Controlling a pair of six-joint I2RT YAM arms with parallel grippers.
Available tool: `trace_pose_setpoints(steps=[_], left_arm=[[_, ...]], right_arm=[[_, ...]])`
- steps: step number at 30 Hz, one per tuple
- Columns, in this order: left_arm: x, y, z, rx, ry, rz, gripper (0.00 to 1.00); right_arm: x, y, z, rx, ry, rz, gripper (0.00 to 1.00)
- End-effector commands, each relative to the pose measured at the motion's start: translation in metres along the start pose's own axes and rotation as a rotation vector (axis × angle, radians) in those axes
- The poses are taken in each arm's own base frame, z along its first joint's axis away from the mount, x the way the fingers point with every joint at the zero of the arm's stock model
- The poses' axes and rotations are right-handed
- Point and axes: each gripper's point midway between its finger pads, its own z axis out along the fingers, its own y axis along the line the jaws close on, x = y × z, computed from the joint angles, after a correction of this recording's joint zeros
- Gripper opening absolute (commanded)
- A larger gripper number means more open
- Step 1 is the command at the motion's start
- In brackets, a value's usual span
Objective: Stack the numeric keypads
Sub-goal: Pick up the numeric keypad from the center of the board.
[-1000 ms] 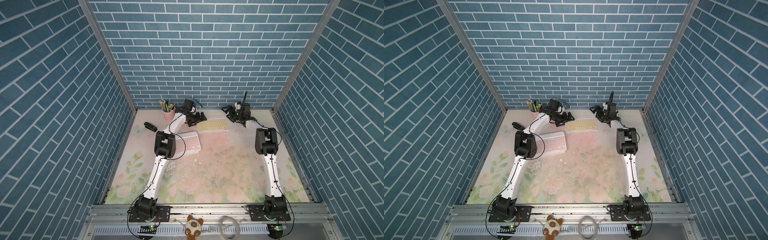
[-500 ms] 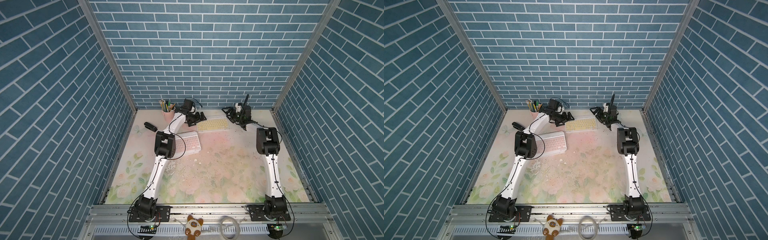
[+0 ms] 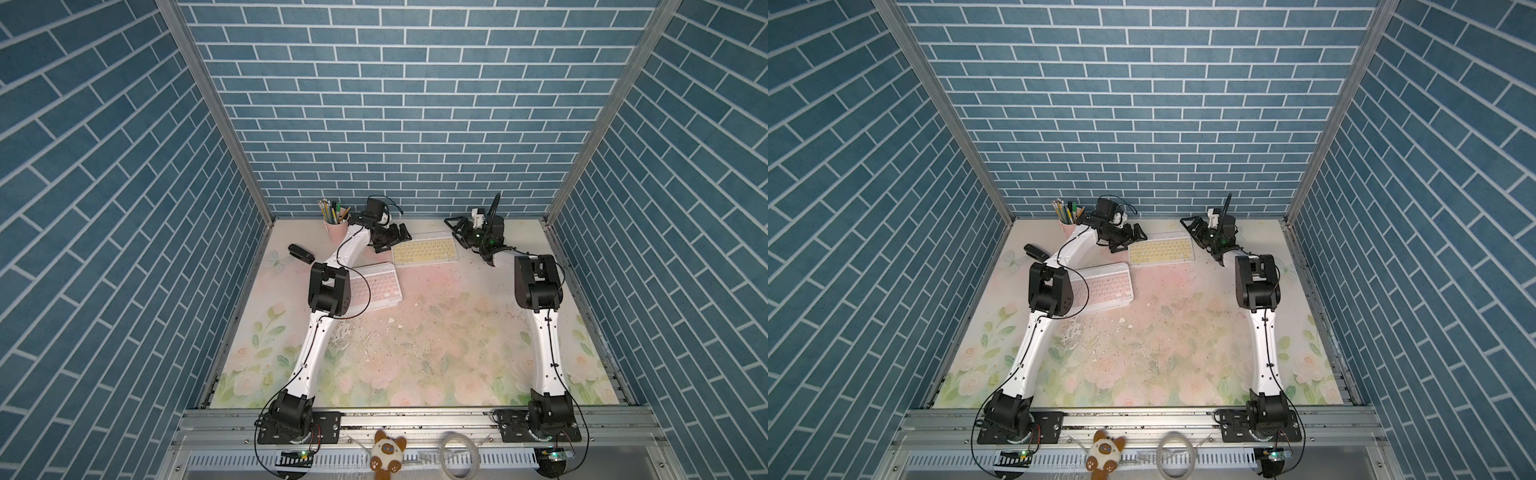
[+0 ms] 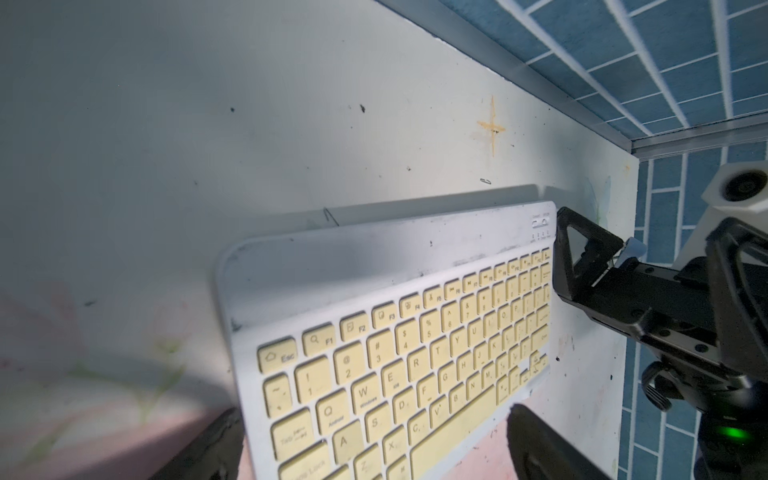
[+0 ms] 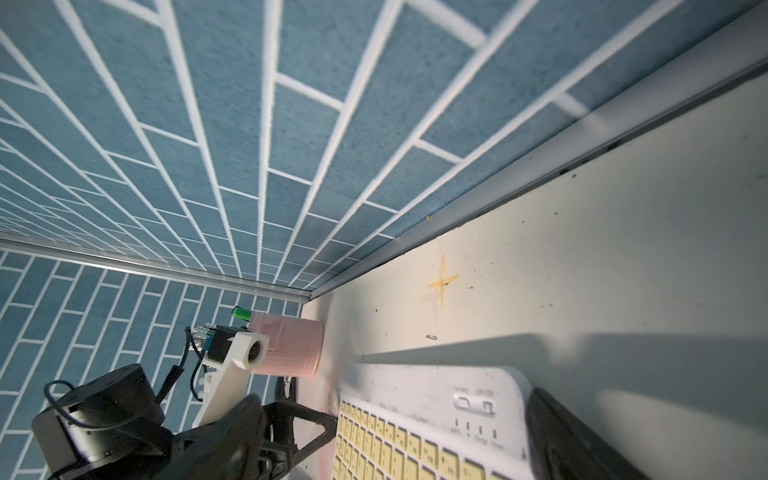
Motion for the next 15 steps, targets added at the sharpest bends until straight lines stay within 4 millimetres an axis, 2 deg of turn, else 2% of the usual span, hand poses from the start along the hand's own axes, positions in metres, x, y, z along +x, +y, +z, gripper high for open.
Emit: trace_pose_setpoints(steps=[1, 15], left_arm=[[0.014, 0.006, 0.019, 0.008, 0.044, -0.015, 1.00], [0.014, 0.006, 0.022, 0.015, 0.044, -0.019, 1.00]], right_arm=[[0.024, 0.039, 0.007, -0.086, 0.086, 0.041, 0.98], [0.029, 0.059, 0.017, -0.101, -0.019, 0.115, 0.97]])
